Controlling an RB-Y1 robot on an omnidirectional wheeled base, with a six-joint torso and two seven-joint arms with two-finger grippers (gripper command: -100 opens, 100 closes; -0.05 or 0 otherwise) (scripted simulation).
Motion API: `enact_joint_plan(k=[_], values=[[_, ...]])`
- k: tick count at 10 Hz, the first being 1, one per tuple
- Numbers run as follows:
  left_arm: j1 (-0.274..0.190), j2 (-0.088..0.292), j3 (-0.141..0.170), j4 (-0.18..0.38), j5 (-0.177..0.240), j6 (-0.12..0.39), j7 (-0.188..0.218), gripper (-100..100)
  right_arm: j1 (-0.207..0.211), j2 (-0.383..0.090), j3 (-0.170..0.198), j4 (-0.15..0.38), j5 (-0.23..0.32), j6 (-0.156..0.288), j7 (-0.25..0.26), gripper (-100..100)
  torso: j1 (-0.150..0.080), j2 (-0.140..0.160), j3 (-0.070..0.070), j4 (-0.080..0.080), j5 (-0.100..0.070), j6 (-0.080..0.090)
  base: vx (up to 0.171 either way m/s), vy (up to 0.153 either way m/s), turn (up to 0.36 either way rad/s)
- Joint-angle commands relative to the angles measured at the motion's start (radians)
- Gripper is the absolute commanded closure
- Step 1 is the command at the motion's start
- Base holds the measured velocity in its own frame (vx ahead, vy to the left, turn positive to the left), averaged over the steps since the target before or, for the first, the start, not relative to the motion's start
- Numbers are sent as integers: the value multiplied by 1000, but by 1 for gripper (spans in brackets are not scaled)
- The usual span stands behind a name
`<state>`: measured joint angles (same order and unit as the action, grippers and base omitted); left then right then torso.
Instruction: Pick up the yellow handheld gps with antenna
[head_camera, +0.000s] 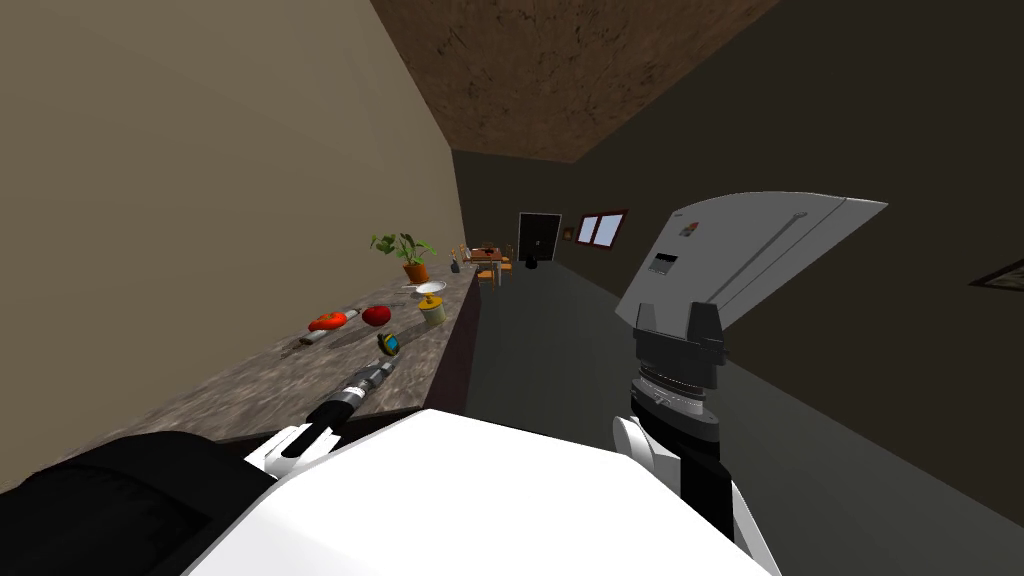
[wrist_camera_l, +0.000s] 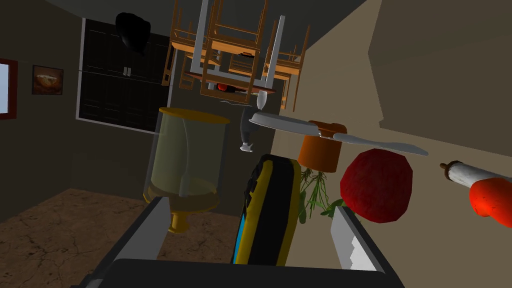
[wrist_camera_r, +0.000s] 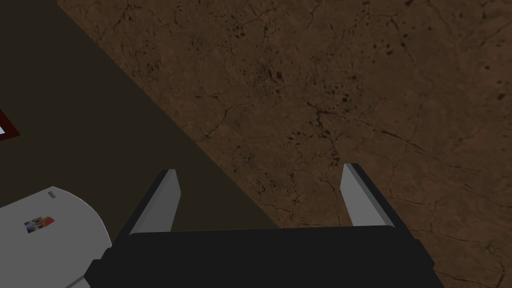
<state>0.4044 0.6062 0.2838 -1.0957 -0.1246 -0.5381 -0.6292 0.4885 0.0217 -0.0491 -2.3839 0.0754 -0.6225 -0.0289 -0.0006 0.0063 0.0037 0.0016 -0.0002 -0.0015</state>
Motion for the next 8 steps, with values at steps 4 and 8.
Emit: enact_joint_plan(k=[4,8], values=[[-116,20,-48,89,-17,11,1,-100,0,0,0,0,0,0,0,0,1,-5,-3,-1,0,0,-25,-3,29],[-237,36,-88,195,-32,20,2,-100,0,0,0,0,0,0,0,0,1,-3,-2,-1,0,0,-57,-1,45]])
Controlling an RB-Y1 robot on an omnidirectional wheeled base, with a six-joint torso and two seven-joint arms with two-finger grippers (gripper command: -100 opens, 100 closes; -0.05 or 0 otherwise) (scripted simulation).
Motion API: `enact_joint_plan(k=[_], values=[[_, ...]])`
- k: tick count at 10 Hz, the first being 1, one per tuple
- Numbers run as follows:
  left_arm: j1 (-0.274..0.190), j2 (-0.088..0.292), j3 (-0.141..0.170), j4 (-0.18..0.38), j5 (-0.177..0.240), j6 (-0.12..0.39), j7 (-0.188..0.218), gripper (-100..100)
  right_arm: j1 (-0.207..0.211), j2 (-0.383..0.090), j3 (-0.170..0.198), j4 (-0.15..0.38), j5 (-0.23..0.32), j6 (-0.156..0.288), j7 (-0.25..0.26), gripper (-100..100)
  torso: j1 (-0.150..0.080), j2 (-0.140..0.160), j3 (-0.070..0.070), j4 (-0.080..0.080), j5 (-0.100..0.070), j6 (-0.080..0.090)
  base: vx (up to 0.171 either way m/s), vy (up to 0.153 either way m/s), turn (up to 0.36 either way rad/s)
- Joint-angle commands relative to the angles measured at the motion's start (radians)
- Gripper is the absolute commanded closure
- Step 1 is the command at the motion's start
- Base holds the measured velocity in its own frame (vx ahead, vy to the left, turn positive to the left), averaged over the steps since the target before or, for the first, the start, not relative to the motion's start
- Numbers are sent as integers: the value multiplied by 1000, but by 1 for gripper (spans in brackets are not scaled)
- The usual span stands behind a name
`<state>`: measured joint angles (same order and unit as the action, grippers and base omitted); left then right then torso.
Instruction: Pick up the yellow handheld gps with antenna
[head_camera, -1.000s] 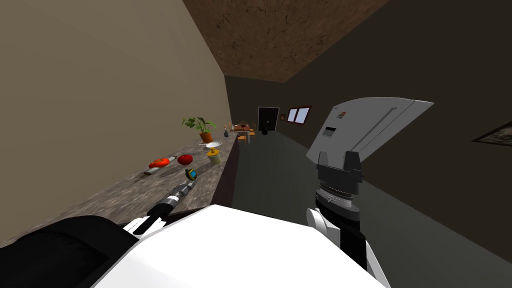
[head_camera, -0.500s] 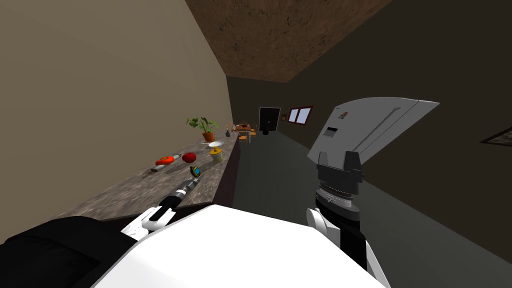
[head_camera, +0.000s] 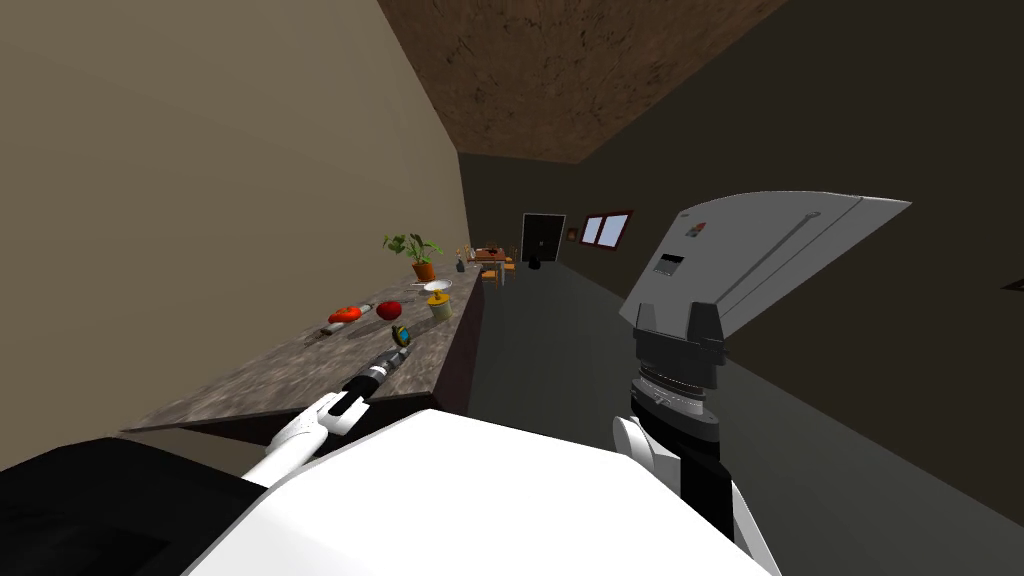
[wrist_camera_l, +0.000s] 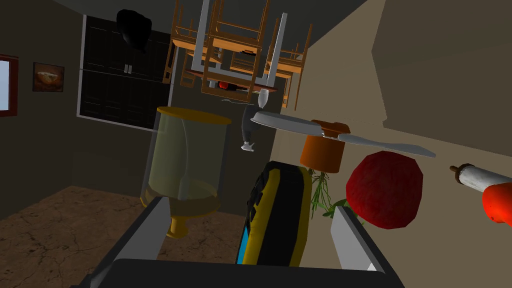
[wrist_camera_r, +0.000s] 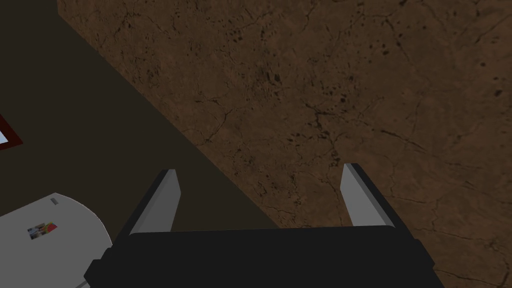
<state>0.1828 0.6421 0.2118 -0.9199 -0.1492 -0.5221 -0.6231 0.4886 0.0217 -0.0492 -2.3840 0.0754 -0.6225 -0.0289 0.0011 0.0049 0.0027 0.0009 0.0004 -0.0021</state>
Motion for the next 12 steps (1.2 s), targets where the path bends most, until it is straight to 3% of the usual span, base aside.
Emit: enact_joint_plan(k=[1,2,3,6,7,9,10,12], values=[[-50,0,-16,50,-7,4,-4,-100,0,0,0,0,0,0,0,0,0,0,0,0,0,0,-93,-2,68],[-85,0,-16,55,-7,4,-4,-100,0,0,0,0,0,0,0,0,-1,1,1,0,0,0,-49,-6,-6],[-123,16,-57,115,-21,13,-3,-100,0,0,0,0,0,0,0,0,-1,-1,0,0,0,1,-78,-5,109],[-199,16,-57,143,-21,13,-3,-100,0,0,0,0,0,0,0,0,-1,-1,0,0,0,1,-45,-3,14],[-241,33,-98,192,-36,21,-2,-100,0,0,0,0,0,0,0,0,-1,-3,-2,0,0,1,-75,1,124],[-310,33,-98,231,-36,21,-2,-100,0,0,0,0,0,0,0,0,0,0,0,0,0,1,-60,-1,31],[-346,49,-138,283,-50,30,-1,-100,0,0,0,0,0,0,0,0,-1,-2,-1,0,0,1,-84,0,111],[-409,49,-138,319,-50,30,-1,-100,0,0,0,0,0,0,0,0,0,1,1,0,0,1,-71,2,28]])
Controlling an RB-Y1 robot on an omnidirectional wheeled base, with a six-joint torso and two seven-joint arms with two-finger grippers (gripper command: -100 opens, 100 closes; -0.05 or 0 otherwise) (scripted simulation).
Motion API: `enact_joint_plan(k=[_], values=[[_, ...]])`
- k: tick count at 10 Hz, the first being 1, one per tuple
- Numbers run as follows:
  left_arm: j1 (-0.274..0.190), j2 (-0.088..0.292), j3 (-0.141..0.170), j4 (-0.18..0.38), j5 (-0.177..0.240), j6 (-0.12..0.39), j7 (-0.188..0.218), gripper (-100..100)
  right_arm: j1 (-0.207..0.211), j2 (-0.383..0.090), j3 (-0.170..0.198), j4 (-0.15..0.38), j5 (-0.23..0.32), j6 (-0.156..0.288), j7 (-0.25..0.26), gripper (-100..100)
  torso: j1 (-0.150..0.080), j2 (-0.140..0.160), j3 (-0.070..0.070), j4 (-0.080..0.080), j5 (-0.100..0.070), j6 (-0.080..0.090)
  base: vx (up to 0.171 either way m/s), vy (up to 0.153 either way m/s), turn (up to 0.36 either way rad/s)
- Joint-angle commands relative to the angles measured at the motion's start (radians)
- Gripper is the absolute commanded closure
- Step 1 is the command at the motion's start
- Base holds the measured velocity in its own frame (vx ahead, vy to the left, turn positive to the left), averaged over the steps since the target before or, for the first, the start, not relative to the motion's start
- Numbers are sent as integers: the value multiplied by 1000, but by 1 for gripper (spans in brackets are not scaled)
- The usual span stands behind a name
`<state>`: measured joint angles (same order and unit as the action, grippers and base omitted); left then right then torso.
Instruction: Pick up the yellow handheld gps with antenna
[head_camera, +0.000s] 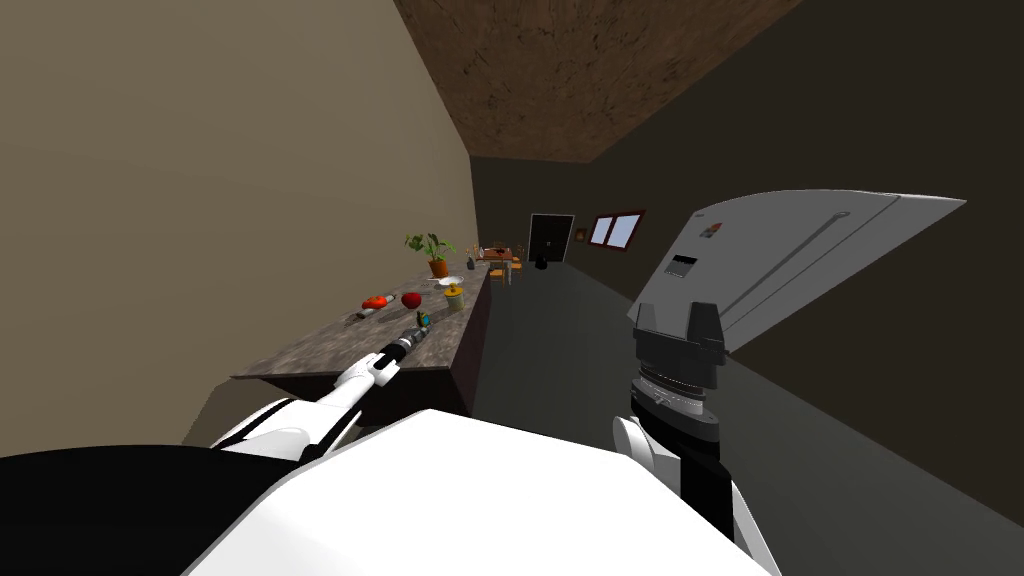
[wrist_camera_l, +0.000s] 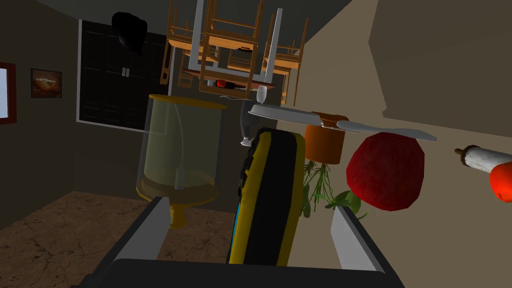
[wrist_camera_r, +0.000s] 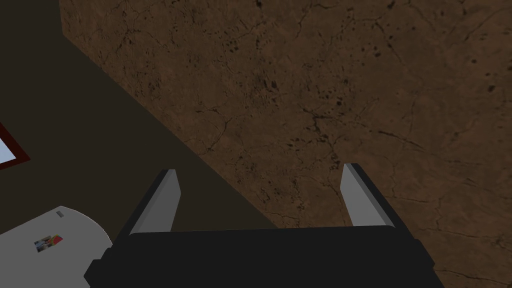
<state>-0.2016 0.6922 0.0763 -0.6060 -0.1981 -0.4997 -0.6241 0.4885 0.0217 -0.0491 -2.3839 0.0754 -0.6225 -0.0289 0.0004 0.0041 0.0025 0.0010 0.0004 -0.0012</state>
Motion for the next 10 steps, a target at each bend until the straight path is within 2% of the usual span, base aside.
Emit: enact_joint_plan(k=[1,2,3,4,5,6,7,10], values=[[-38,-1,-3,5,-1,7,0,-100,0,0,0,0,0,0,0,0,0,0,0,0,0,0,0,0,0],[-38,-1,-3,5,-1,7,0,-100,0,0,0,0,0,0,0,0,0,-2,-1,-1,0,0,12,-3,-1],[-72,15,-43,33,-16,16,1,-100,0,0,0,0,0,0,0,0,0,-4,-2,-1,0,0,-64,-5,126],[-112,15,-43,81,-16,16,1,-100,0,0,0,0,0,0,0,0,0,-1,-1,-1,0,-1,-88,-12,74],[-144,15,-43,93,-16,16,1,-100,0,0,0,0,0,0,0,0,-1,1,0,0,0,0,-48,-1,-8],[-132,16,-42,103,-16,3,-1,-100,0,0,0,0,0,0,0,0,0,0,0,0,0,0,-14,3,-9],[-136,16,-43,107,-16,0,-1,100,0,0,0,0,0,0,0,0,0,-2,-1,-1,0,0,0,0,0],[-135,17,-43,107,-16,1,-2,100,0,0,0,0,0,0,0,0,0,-3,-2,-1,1,0,0,0,0]])
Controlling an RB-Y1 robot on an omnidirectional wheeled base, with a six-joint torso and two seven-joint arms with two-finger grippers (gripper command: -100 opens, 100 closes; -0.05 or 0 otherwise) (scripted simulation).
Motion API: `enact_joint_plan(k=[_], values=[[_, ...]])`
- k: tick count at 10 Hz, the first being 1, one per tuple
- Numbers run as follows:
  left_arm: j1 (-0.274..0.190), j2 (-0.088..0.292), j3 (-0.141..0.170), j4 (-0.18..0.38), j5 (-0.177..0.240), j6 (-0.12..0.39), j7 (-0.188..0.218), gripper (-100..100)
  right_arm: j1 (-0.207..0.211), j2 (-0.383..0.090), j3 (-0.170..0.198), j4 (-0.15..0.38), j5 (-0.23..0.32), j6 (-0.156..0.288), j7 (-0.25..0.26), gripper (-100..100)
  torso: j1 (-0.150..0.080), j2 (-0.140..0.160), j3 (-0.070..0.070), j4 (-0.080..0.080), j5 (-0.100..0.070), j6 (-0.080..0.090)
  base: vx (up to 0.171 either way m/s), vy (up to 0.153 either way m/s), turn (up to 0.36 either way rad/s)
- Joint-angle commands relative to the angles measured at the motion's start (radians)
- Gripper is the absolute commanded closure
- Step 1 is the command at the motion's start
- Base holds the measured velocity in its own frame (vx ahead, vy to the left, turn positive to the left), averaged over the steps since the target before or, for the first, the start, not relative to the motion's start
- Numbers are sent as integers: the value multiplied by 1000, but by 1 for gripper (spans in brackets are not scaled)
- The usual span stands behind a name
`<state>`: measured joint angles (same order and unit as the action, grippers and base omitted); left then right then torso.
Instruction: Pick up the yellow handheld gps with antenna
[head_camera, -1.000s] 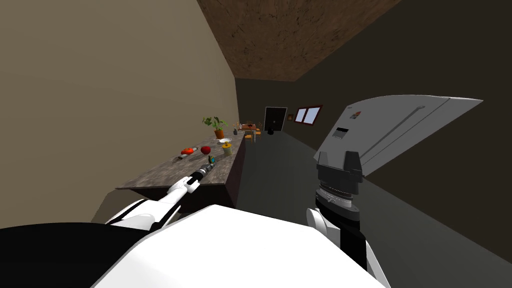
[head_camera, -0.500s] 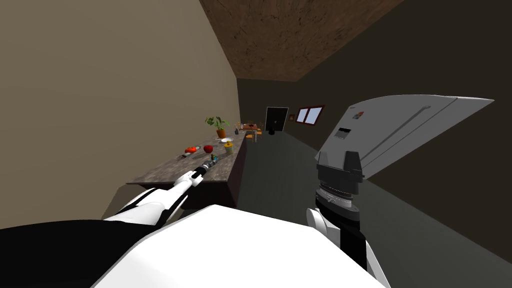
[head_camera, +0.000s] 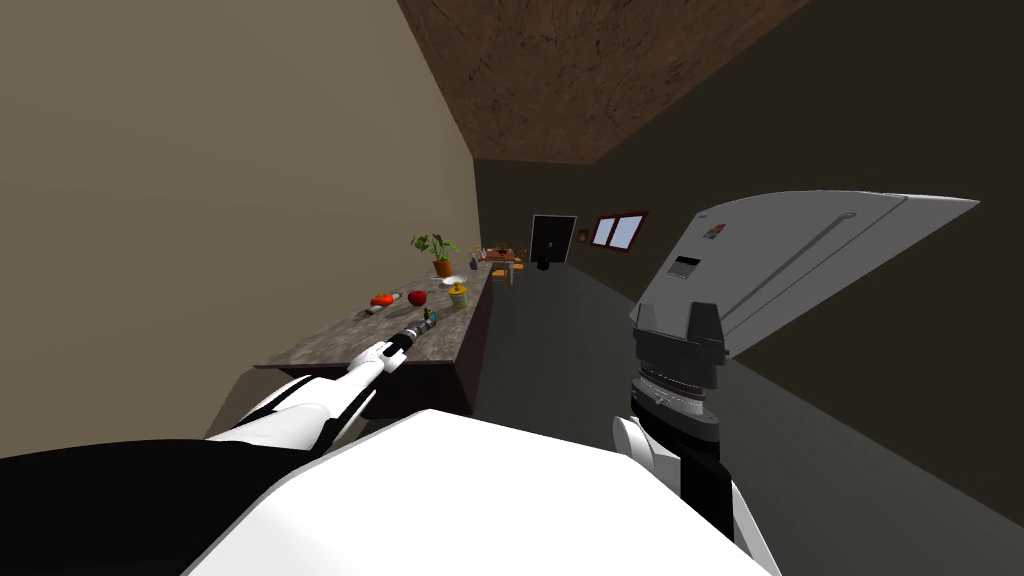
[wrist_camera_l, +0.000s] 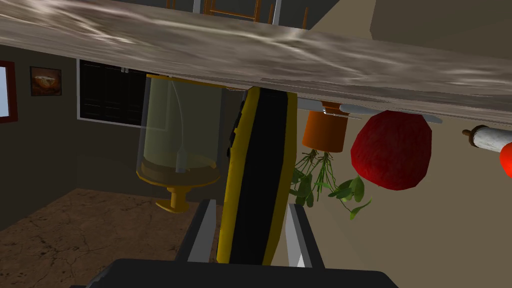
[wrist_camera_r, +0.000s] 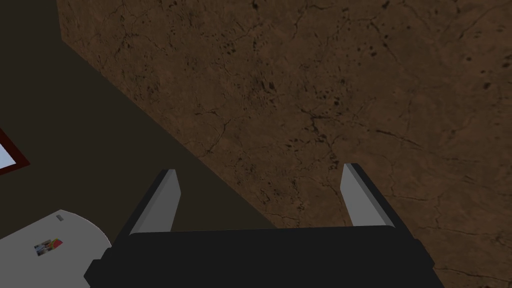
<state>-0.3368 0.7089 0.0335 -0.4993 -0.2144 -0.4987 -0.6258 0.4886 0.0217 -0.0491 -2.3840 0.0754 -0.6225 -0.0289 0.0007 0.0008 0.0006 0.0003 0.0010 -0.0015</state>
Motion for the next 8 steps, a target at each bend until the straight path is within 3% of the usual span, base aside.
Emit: enact_joint_plan(k=[1,2,3,5,6,7,8], values=[[0,0,0,0,0,0,0,100,0,0,0,0,0,0,0,0,0,0,0,0,0,0,0,0,0],[0,0,0,0,0,0,0,0,0,0,0,0,0,0,0,0,0,0,0,0,0,0,0,0,0],[50,-18,40,-50,15,6,2,100,0,0,0,0,0,0,0,0,0,0,0,0,0,0,76,8,-114],[97,-18,40,-102,15,6,2,100,0,0,0,0,0,0,0,0,0,-6,-4,-1,1,2,77,3,-30],[133,-34,81,-134,29,-2,1,100,0,0,0,0,0,0,0,0,1,-6,-4,-2,2,3,102,-3,-106],[148,-34,81,-129,29,-2,1,100,0,0,0,0,0,0,0,0,1,-10,-6,-2,3,5,99,8,-77],[186,-34,81,-172,29,-2,1,100,0,0,0,0,0,0,0,0,1,-11,-7,-3,4,5,42,4,-5]])
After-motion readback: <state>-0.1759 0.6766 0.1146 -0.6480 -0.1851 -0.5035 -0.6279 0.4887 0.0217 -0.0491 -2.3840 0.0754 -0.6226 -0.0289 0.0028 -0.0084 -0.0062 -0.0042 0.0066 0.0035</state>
